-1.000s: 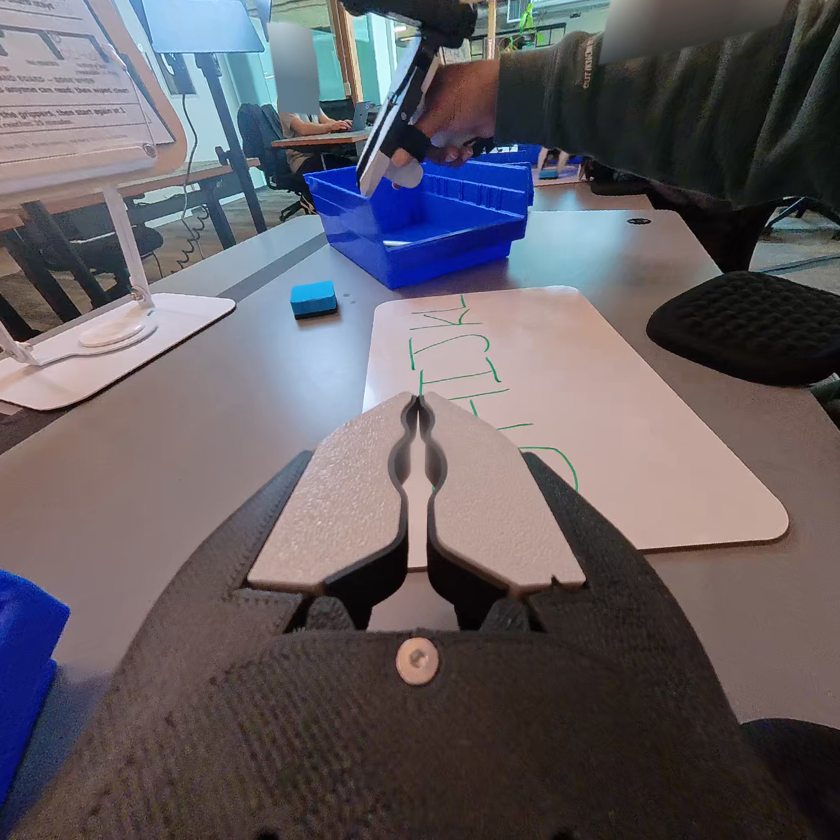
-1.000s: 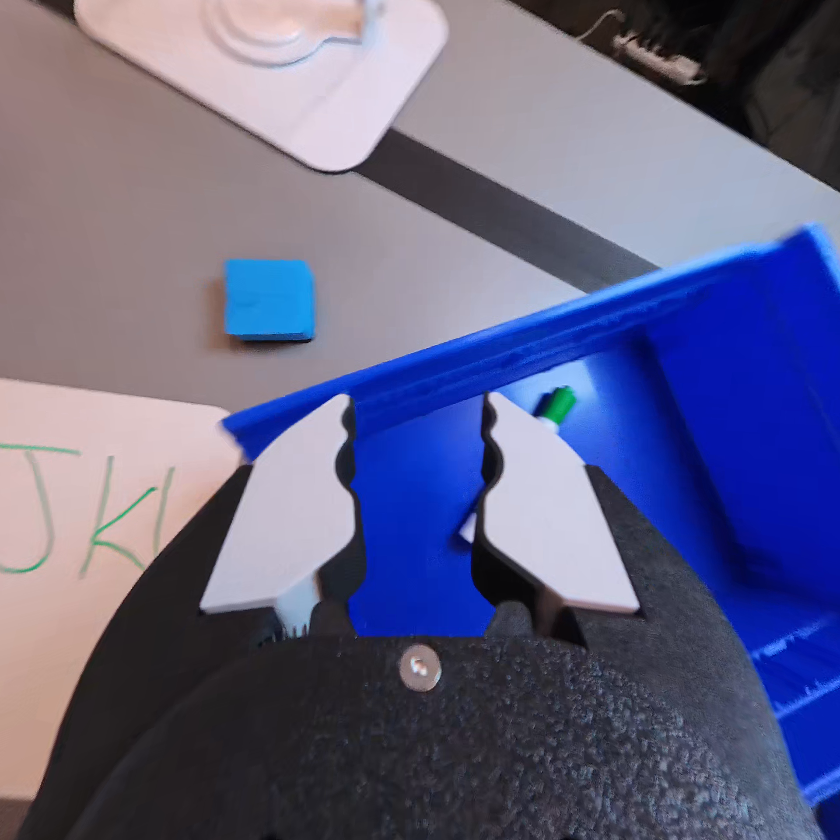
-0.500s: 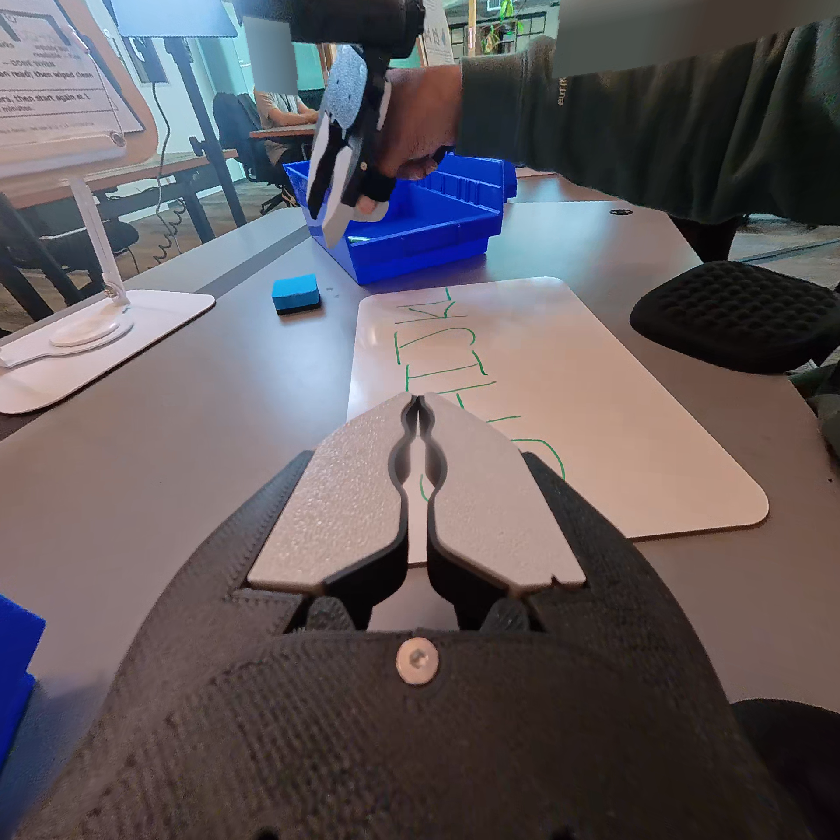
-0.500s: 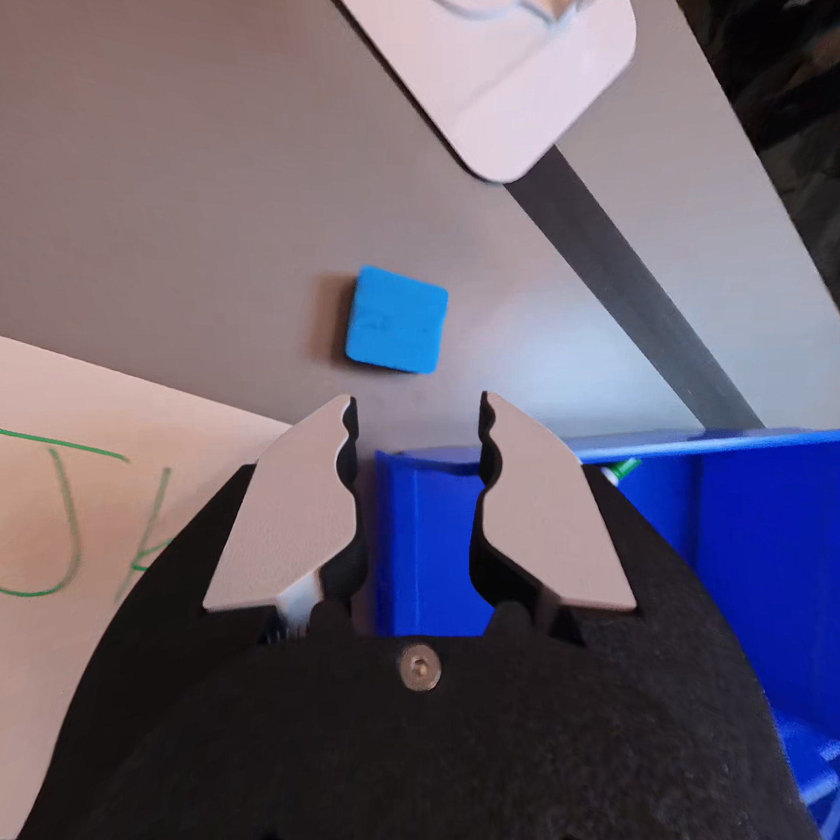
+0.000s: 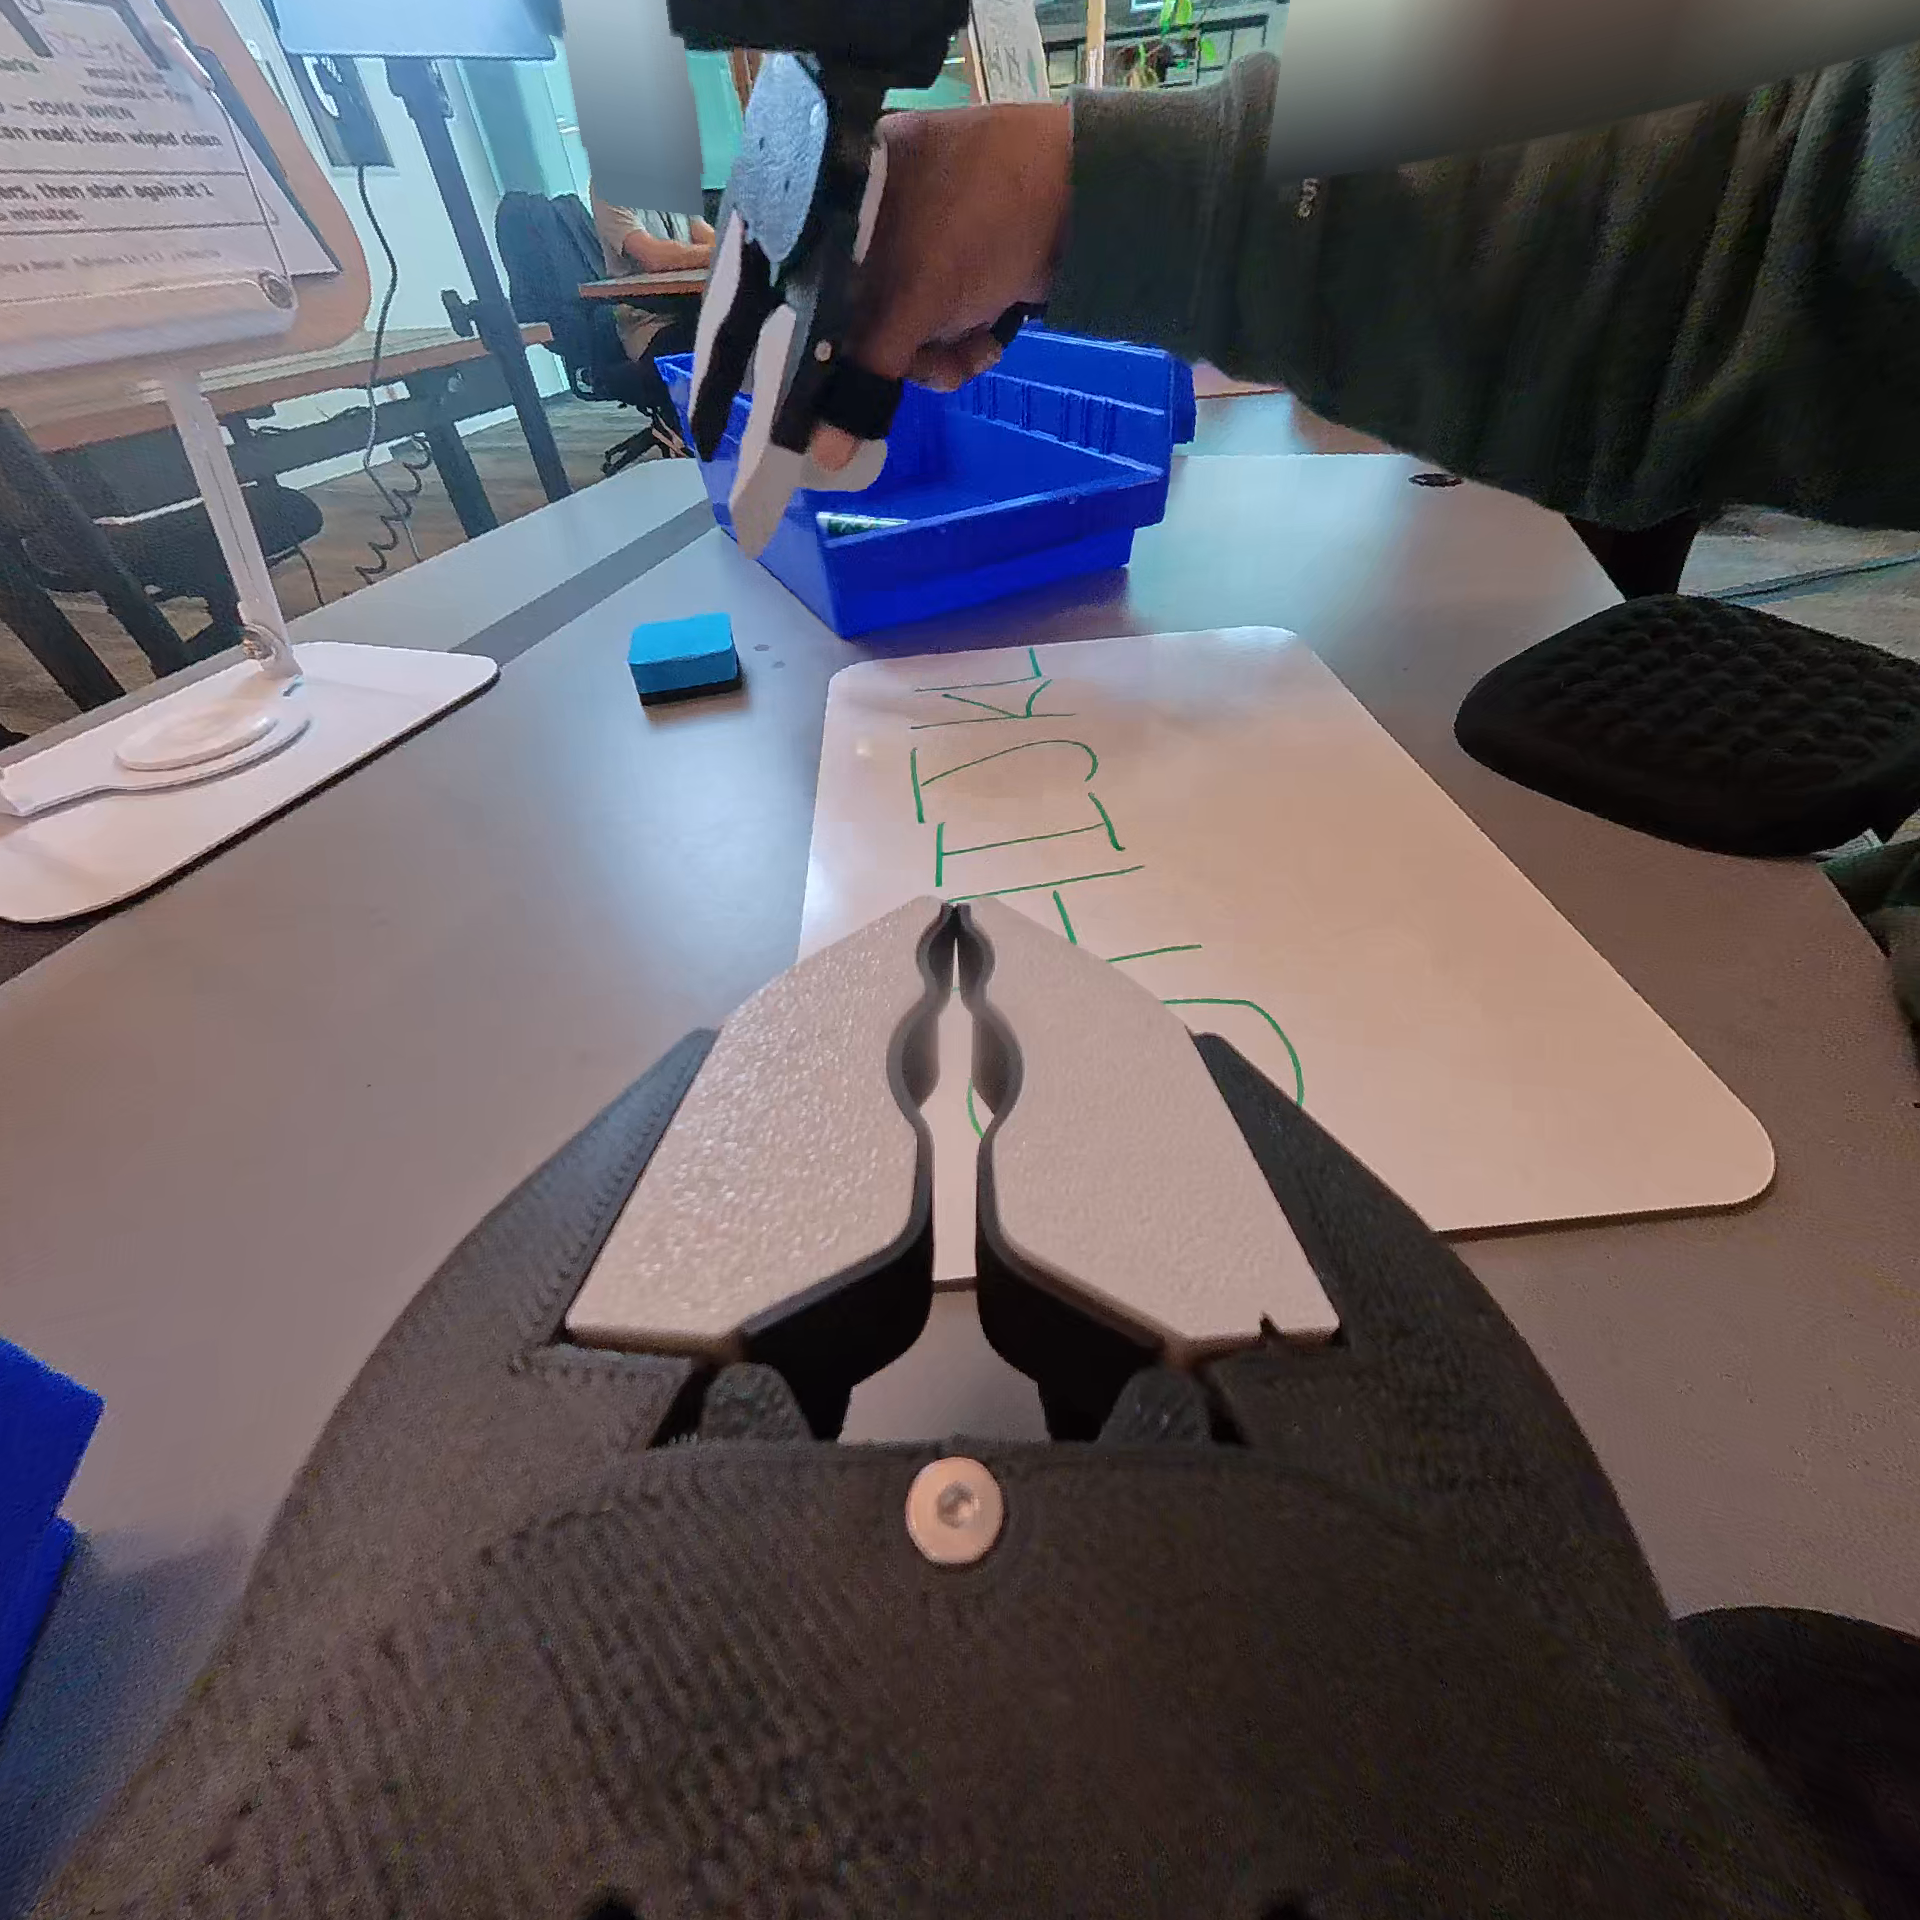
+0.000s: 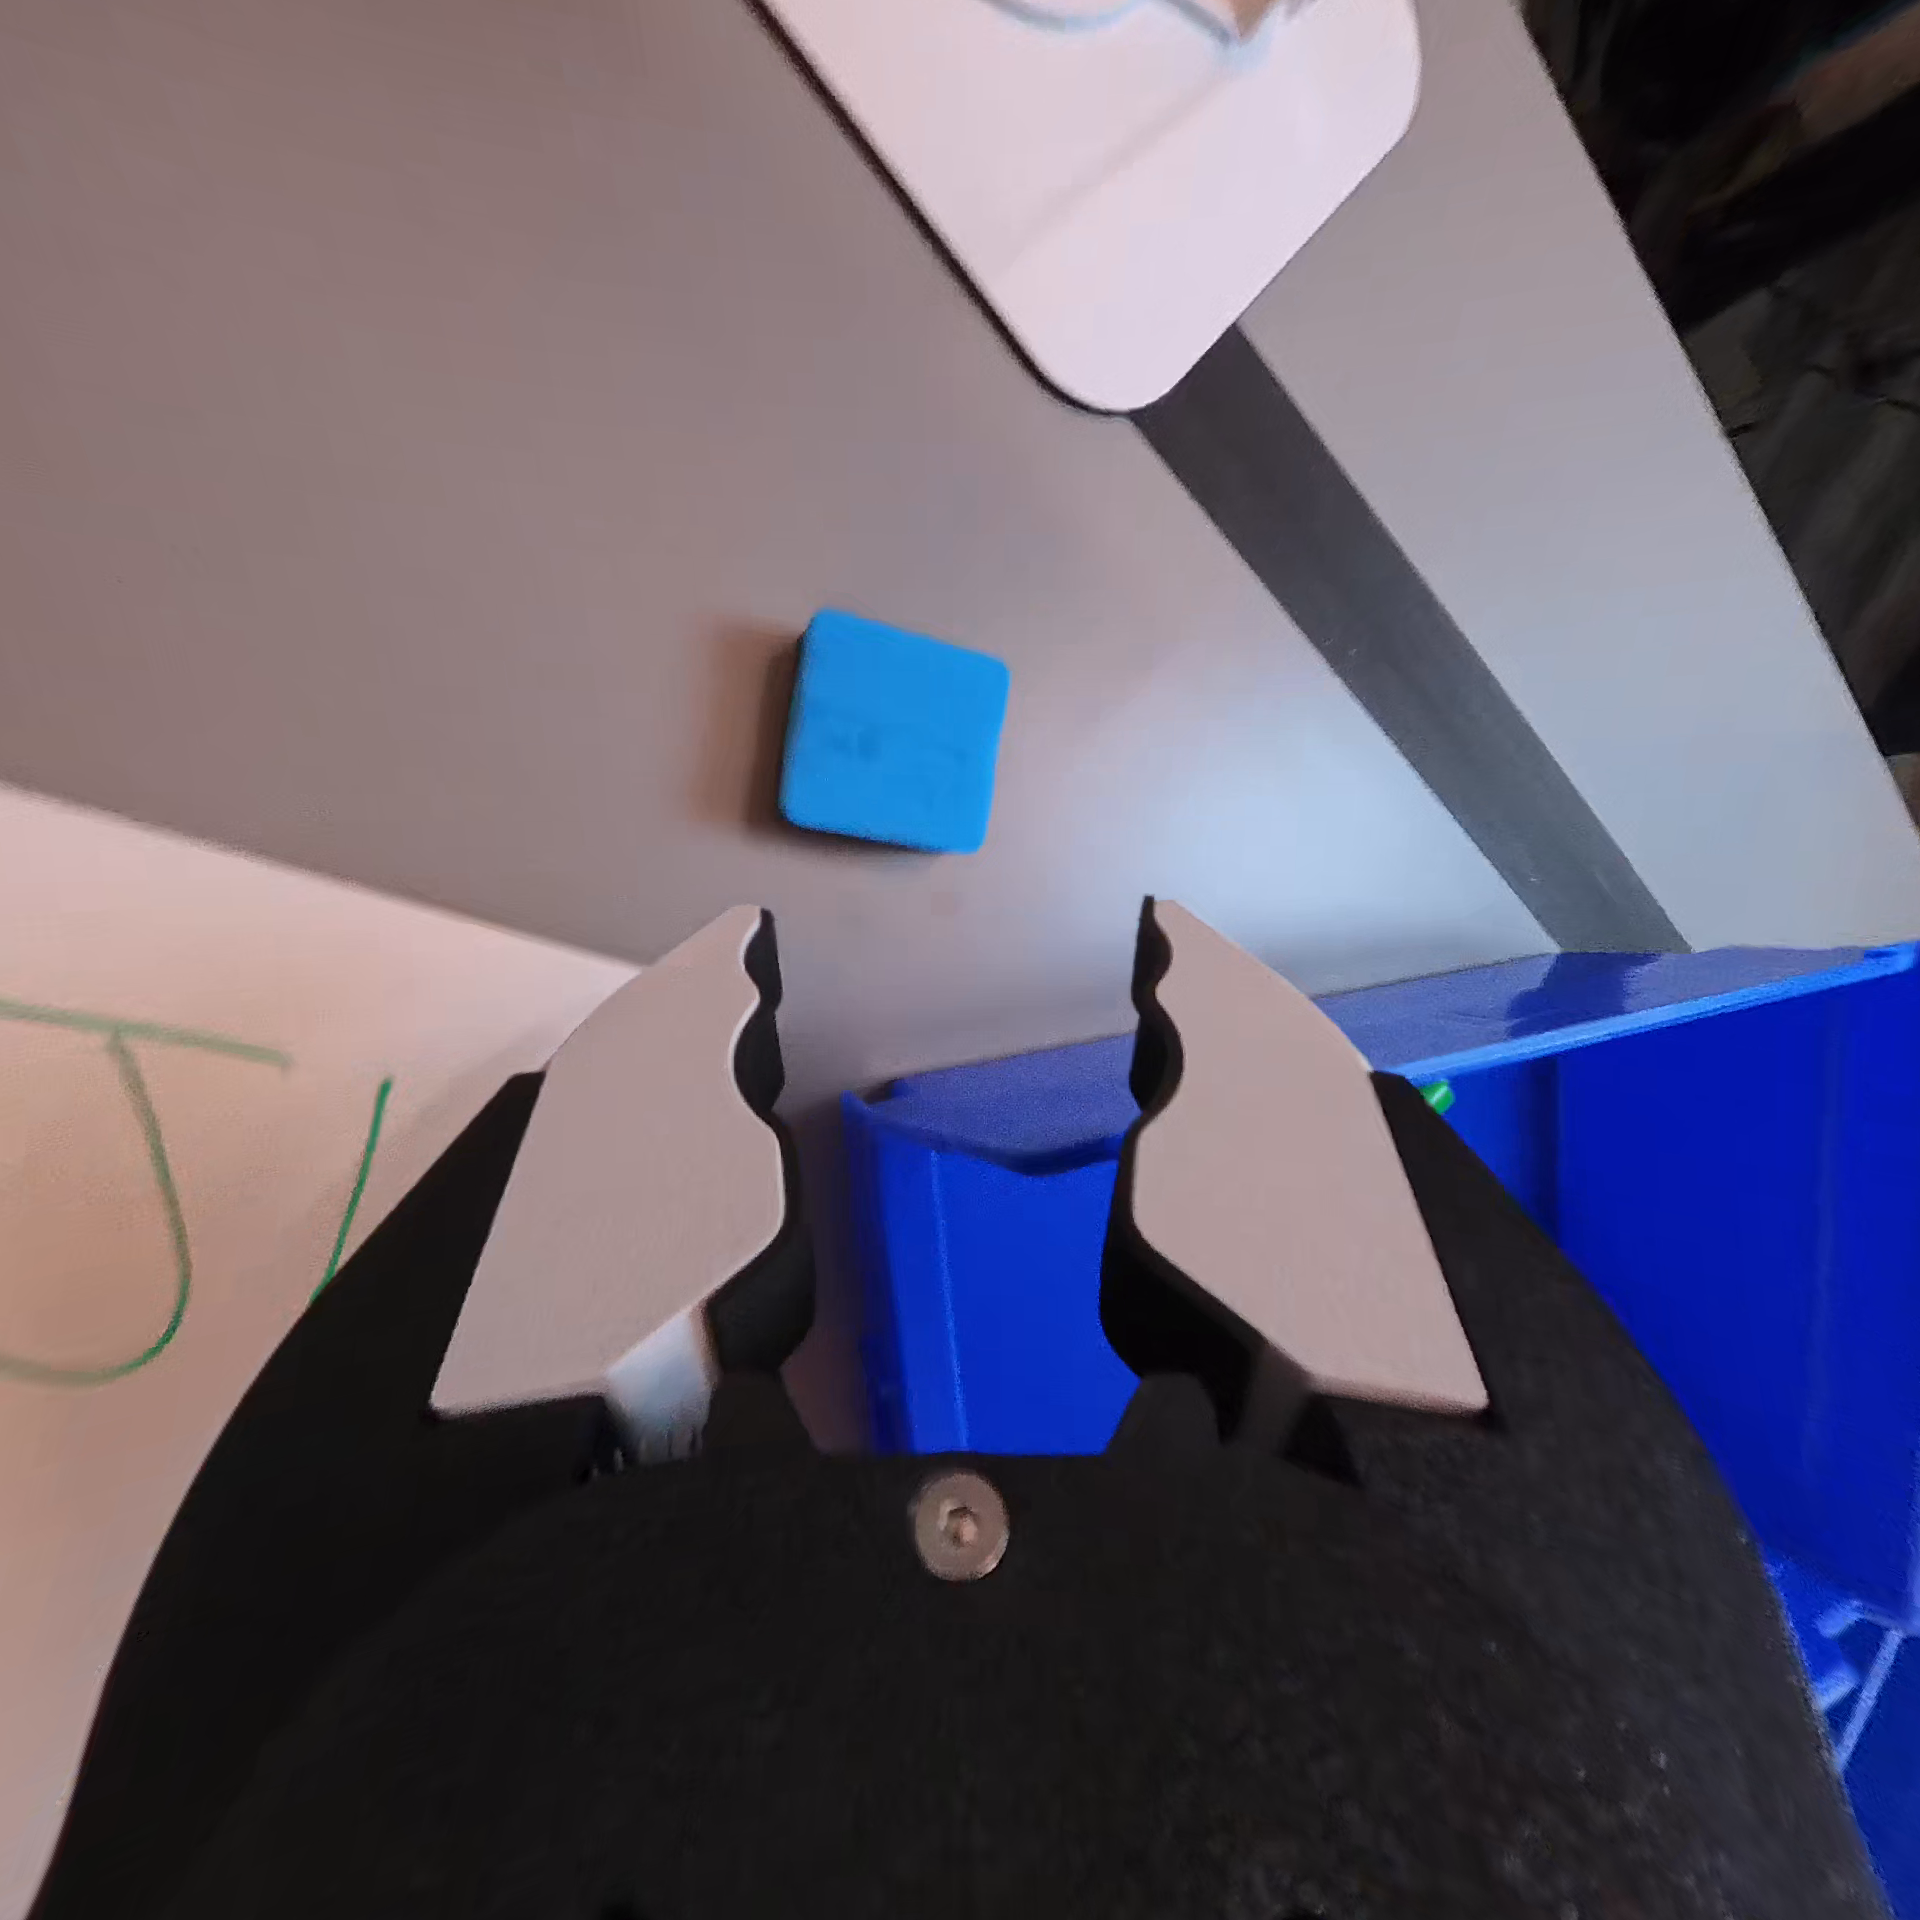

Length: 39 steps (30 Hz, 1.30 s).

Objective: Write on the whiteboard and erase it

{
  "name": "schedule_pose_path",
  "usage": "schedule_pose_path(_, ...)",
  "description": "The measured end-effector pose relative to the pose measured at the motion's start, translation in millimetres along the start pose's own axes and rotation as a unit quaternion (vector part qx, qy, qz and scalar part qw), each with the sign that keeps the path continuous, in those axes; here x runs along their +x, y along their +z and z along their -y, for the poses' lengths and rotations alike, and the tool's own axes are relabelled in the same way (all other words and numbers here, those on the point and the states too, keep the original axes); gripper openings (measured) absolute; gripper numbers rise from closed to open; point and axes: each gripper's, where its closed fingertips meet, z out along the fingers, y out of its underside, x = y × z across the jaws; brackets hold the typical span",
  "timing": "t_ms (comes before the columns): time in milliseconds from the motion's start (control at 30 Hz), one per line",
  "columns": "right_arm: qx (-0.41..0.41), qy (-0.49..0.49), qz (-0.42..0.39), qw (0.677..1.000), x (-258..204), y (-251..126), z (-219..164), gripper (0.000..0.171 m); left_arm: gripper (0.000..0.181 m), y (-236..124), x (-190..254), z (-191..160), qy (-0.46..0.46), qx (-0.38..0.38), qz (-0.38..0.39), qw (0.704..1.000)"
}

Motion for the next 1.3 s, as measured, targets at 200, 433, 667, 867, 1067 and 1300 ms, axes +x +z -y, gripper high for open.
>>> schedule_pose_path(200, 0.006, -0.042, -0.008, 0.999, -21, 11, 30, 0.065, 0.0, -2, -4, -1, -0.007, 0.002, 0.001, 1.0)
schedule_pose_path(433, -0.114, -0.064, -0.005, 0.991, -14, 27, -13, 0.04, 0.0, -1, -2, -3, -0.012, -0.001, -0.006, 1.0)
schedule_pose_path(667, -0.116, -0.055, 0.026, 0.991, -22, 5, -22, 0.042, 0.0, 0, -3, -4, -0.017, -0.002, -0.009, 1.0)
schedule_pose_path(867, -0.053, 0.032, 0.099, 0.993, -38, 33, 21, 0.073, 0.0, -1, -3, -4, -0.014, -0.003, -0.006, 1.0)
schedule_pose_path(1067, -0.079, 0.118, 0.104, 0.984, -25, 66, 10, 0.076, 0.0, -1, -1, -3, -0.011, -0.003, -0.011, 1.0)
schedule_pose_path(1300, -0.065, 0.131, 0.112, 0.983, -23, 67, 11, 0.061, 0.0, 0, 0, -5, -0.011, -0.006, -0.014, 1.0)
